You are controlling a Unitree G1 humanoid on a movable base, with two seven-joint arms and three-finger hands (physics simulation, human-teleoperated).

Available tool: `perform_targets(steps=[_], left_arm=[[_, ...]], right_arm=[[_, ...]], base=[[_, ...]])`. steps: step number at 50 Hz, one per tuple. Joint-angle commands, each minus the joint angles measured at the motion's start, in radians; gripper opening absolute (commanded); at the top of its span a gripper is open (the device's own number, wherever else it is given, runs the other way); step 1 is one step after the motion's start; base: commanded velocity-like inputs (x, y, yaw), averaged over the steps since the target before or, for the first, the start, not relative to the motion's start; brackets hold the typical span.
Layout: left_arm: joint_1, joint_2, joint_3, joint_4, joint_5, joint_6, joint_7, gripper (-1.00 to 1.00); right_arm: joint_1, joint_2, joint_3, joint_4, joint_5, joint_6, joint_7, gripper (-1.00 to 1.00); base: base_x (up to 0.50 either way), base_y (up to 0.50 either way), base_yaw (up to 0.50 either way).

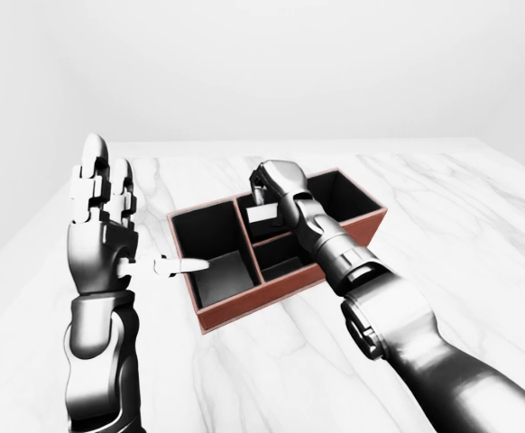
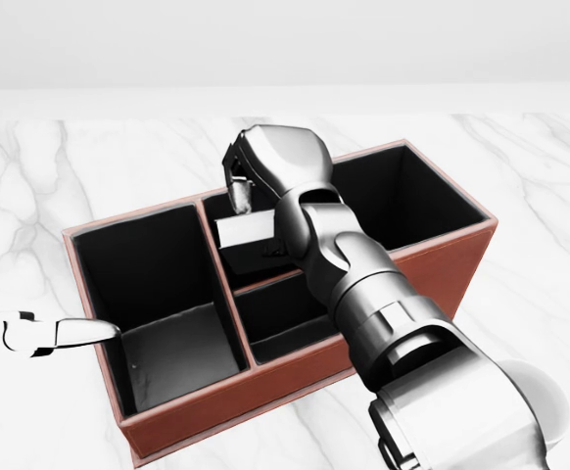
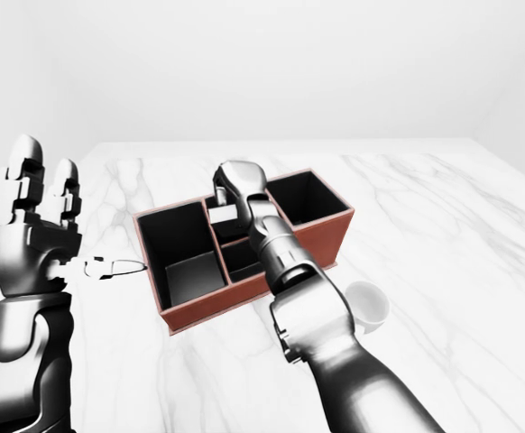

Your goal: Pick up the book and place it in the front compartment of the caddy.

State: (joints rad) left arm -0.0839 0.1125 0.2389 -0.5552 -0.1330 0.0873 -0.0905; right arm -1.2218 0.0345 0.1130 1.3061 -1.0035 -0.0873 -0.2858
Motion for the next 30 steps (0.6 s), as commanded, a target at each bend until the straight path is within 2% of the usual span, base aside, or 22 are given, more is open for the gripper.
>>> perform_targets(steps=[1, 30], left_arm=[[-0.002, 0.002, 0.004, -0.011, -0.005, 0.0, 0.001, 1.0], [-0.003, 0.002, 0.001, 0.003, -0.007, 0.0, 0.002, 1.0]], right_arm=[[-0.018, 0.004, -0.018, -0.013, -0.031, 0.0, -0.037, -1.0], [-0.04, -0.003, -0.022, -0.01, -0.045, 0.0, -0.1, -1.0]], base=[[0.0, 0.0, 0.0], [0.0, 0.0, 0.0]])
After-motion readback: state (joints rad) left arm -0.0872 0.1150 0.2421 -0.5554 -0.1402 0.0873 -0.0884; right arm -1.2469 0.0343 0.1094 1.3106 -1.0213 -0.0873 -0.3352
